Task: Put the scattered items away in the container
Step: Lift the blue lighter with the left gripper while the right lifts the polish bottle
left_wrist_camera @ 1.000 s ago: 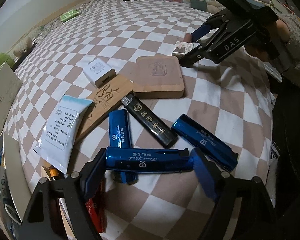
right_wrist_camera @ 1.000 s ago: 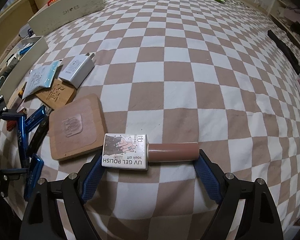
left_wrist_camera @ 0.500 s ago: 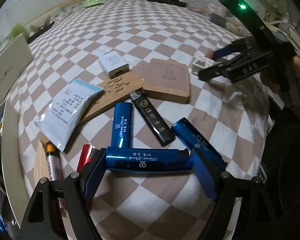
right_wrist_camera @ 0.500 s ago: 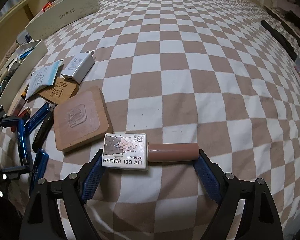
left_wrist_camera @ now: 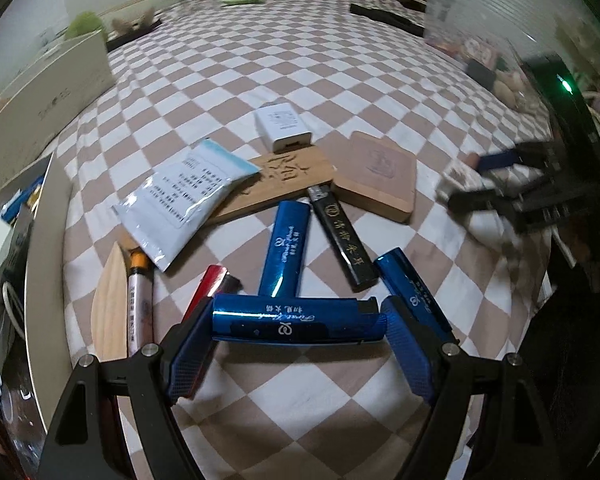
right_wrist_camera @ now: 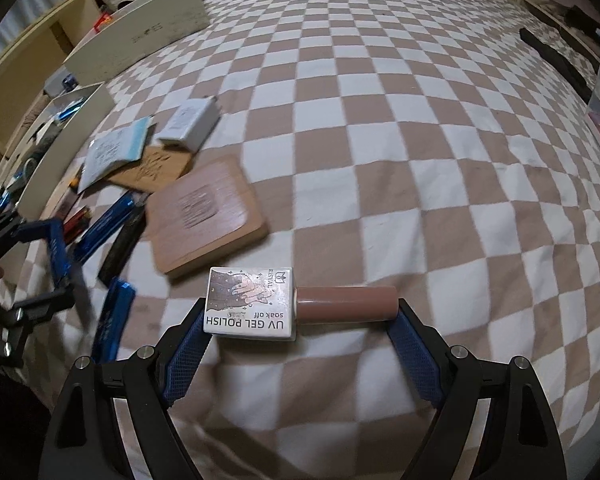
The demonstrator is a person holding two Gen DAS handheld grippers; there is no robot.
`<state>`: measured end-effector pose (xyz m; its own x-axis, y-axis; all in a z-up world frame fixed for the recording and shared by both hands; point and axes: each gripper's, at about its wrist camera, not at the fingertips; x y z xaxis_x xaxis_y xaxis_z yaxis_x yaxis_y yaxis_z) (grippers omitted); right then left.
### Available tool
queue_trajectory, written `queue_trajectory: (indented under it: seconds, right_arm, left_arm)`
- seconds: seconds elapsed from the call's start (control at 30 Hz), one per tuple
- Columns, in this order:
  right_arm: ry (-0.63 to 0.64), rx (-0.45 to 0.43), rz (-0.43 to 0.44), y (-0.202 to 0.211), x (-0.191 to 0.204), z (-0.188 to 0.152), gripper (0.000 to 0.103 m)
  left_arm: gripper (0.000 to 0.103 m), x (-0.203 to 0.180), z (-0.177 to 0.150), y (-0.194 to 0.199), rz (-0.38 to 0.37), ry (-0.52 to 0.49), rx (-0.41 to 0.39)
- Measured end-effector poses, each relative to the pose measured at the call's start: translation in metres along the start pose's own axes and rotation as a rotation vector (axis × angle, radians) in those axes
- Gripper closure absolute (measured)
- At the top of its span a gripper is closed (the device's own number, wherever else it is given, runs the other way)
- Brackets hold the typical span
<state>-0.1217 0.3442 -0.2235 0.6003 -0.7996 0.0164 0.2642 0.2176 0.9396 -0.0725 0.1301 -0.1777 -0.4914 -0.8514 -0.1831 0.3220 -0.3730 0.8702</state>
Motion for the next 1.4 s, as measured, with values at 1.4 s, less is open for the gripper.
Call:
queue_trajectory:
  seconds: [1.4]
  right_arm:
    - [0.083,-0.224,0.022,0.072,0.073,0.068,0.016]
  left_arm:
    - [0.02,0.072,0.033,0.103,0.143,0.21,-0.284]
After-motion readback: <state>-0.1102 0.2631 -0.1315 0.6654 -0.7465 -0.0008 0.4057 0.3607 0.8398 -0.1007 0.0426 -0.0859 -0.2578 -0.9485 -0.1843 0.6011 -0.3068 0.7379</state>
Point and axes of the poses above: each gripper's, at about its wrist camera, not at the fingertips, and y roughly against the way its jaws point, x to its left, z to its top, and after that the axes turned 6 degrees about -z, right-handed
